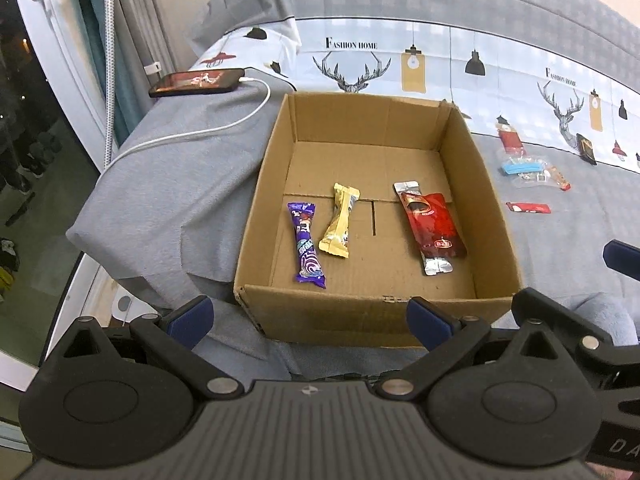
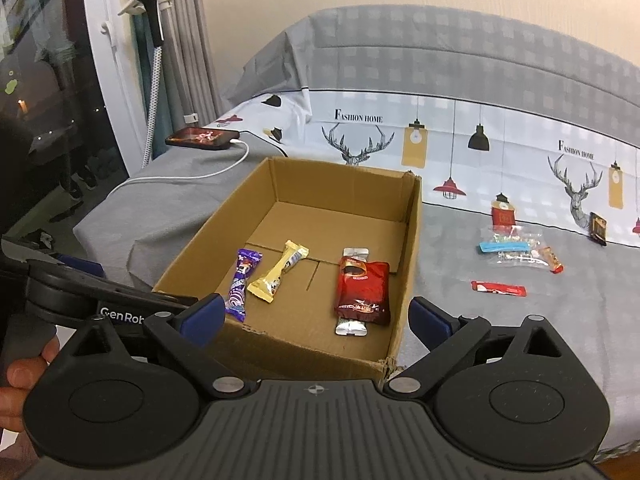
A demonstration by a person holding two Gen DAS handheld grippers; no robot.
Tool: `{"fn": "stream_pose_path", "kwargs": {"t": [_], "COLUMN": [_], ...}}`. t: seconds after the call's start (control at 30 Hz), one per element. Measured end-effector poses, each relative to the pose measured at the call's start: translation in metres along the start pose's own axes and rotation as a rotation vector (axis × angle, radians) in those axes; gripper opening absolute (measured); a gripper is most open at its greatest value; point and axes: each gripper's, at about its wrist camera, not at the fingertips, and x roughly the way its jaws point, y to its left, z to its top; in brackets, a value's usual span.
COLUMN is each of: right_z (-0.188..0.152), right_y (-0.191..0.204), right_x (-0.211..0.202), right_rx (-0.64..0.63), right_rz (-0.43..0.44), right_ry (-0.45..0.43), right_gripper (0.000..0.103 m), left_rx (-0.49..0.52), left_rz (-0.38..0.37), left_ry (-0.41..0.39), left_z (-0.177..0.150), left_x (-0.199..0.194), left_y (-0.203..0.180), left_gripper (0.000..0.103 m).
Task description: Organize snacks
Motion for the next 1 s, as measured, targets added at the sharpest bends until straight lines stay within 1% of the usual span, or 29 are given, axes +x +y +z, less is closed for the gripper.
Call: {"fn": "stream_pose_path", "kwargs": {"t": [0.2, 0.5, 1.0], "right_z": [-0.002, -0.003, -0.005], "right_y": [0.003, 0.005, -0.002], "right_x": [-0.011, -0.018, -0.020], "right_rx": [-0.006, -0.013, 0.002], "right_rz": [-0.001, -0.001, 0.004], "right_ry": [-0.025, -0.044, -0.043], "right_gripper": [0.099, 0.099, 0.099], "left_rx": [0.005, 0.009, 0.036], "left_rz": [0.005, 0.007, 0.020], "left_ry": [-0.017, -0.031, -0.023], "left_z": [-0.003, -0.005, -0.003], "left_x": [-0.008, -0.014, -0.012], "left_y": [-0.001, 0.000, -0.009], "left_gripper": [0.103, 0.103, 0.103]}}
